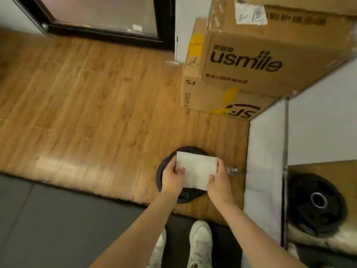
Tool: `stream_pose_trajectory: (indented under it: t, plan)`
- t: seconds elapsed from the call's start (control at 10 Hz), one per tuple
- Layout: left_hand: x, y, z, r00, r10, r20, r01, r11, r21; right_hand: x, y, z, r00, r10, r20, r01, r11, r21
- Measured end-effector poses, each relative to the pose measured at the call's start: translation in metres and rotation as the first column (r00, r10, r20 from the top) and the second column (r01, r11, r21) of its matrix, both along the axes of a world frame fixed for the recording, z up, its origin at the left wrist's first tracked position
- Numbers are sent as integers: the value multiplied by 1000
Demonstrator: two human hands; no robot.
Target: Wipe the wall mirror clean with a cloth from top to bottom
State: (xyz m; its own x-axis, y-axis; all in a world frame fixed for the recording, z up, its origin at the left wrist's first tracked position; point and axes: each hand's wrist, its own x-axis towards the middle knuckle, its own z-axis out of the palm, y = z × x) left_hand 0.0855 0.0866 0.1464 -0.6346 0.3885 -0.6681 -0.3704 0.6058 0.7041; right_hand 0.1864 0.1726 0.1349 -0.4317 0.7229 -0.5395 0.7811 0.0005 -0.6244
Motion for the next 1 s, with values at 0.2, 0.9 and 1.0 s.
stream_pose_trajectory:
  t: [0.2,0.9,1.0]
  plan:
    - [11,-11,-120,998,35,42,-29,990,-135,0,0,-112,982,126,144,-126,992,-10]
    - [-4,-2,-236,620,-723,-306,480,658,-580,-7,9,-228,772,394,499,-535,827,174]
    - [-3,-8,-238,533,-816,-225,563,540,-625,-5,16,-219,795,402,454,-513,846,149]
